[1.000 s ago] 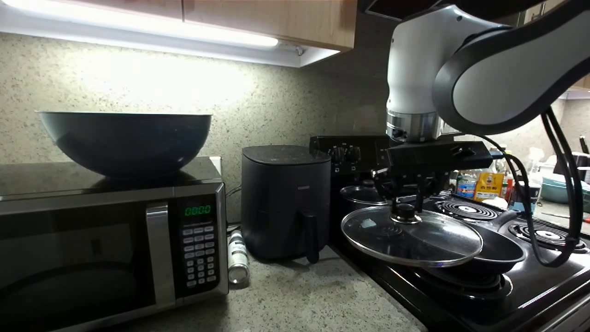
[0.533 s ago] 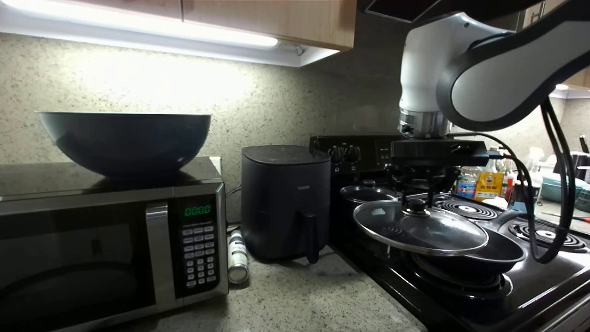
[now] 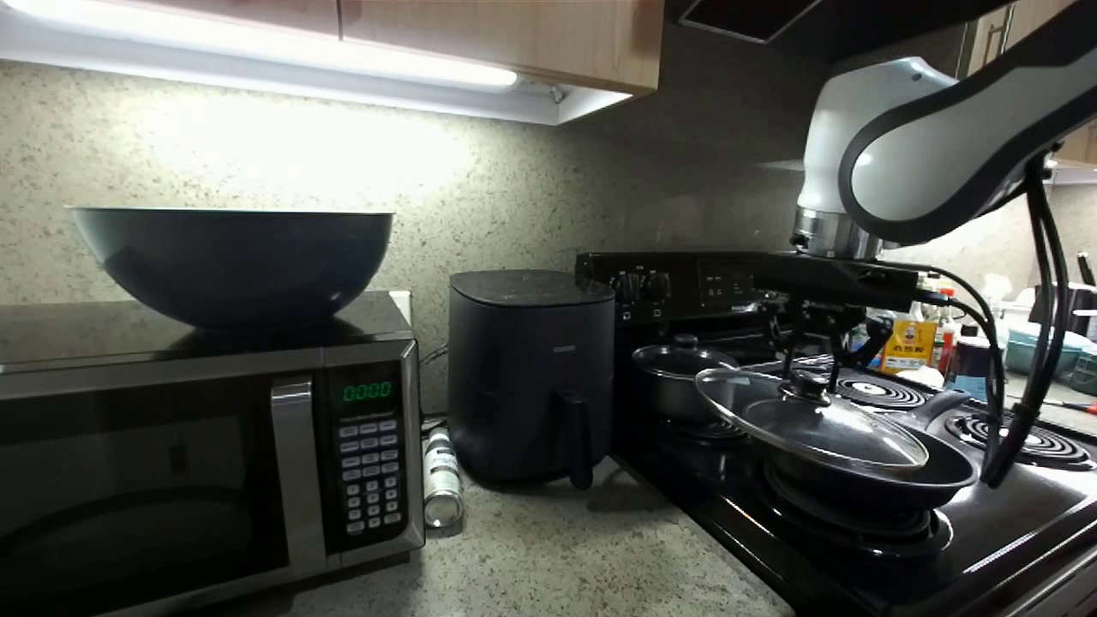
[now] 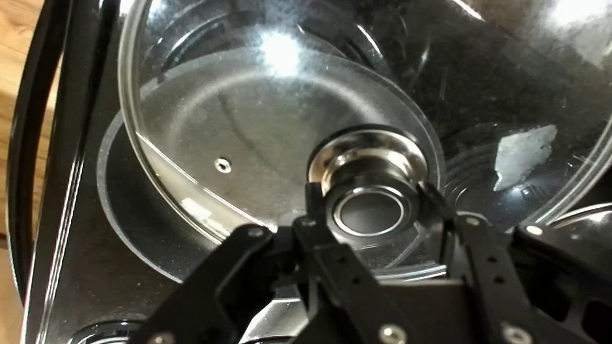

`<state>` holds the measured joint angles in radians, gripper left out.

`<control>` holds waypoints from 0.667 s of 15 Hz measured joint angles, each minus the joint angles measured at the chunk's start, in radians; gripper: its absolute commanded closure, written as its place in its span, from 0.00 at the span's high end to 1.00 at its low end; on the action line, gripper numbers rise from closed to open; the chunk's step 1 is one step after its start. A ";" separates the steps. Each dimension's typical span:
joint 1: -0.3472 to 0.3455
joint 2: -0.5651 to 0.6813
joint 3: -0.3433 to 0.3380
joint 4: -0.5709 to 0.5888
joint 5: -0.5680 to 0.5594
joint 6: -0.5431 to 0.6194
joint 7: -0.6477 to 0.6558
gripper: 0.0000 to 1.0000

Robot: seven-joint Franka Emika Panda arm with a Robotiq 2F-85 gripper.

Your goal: Place the glass lid on the black pan on the stove

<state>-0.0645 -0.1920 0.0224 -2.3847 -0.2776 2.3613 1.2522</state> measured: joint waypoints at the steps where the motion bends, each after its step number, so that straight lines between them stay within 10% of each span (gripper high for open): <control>1: 0.001 0.003 0.001 0.000 0.000 0.002 0.010 0.49; 2: 0.002 0.005 0.003 0.000 0.001 0.003 0.015 0.49; 3: 0.002 0.006 0.003 0.000 0.001 0.003 0.015 0.24; 10: 0.004 0.109 0.002 0.091 0.125 -0.044 0.051 0.24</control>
<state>-0.0600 -0.0825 0.0240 -2.2933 -0.1531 2.3171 1.3028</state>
